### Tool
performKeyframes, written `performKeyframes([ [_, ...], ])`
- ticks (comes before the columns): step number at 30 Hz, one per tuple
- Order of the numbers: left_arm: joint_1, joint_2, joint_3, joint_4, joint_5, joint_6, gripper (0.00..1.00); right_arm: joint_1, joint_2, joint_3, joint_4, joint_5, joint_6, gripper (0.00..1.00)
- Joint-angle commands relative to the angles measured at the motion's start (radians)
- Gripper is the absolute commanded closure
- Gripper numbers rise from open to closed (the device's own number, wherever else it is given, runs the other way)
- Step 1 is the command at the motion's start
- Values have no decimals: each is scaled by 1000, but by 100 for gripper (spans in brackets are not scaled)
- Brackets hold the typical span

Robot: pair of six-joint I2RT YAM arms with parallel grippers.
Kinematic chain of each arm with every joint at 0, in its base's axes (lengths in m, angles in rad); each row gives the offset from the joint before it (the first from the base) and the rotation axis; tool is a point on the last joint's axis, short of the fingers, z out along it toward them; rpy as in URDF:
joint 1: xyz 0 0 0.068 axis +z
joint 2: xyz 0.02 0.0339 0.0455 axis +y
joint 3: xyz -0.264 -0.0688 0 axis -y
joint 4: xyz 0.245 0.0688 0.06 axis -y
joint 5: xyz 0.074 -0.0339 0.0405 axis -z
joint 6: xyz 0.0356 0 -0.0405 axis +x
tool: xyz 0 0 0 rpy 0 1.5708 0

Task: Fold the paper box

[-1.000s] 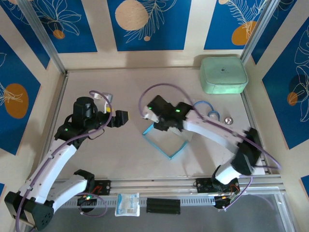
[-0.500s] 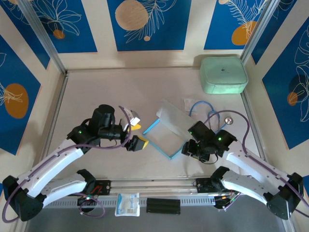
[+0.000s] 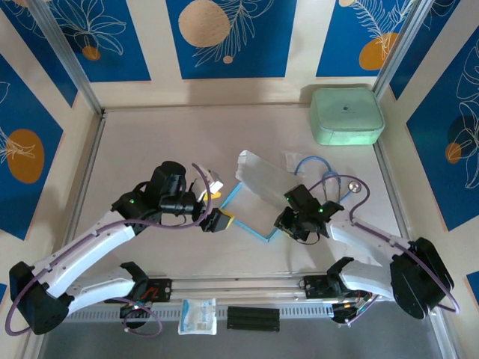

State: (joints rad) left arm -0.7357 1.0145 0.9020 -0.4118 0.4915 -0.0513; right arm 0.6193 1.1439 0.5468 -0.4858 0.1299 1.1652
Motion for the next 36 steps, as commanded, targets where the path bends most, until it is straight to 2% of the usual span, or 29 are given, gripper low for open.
performKeyframes([
  [1,-10,-11,43,-13,-46,-11,0,25,43,-10,63,97,-41,78],
  [5,-12,-8,50,-28,-155,-31,1,55,86,-2,109,167,-119,88],
  [8,-10,-7,52,-36,-288,-66,1,62,121,24,142,178,-193,93],
  [12,-10,-15,50,-52,-461,-142,1,66,209,85,169,158,-307,95],
  [16,4,-16,67,-117,-576,-204,0,128,270,197,88,222,-364,92],
  [20,30,-7,78,-160,-587,-238,0,183,269,272,9,279,-367,86],
  [25,39,12,67,-157,-564,-274,1,196,222,303,-38,288,-368,78],
  [31,60,47,46,-151,-568,-327,0,265,185,396,-162,309,-405,71],
  [36,89,46,44,-171,-546,-278,1,274,73,447,-242,271,-438,59],
])
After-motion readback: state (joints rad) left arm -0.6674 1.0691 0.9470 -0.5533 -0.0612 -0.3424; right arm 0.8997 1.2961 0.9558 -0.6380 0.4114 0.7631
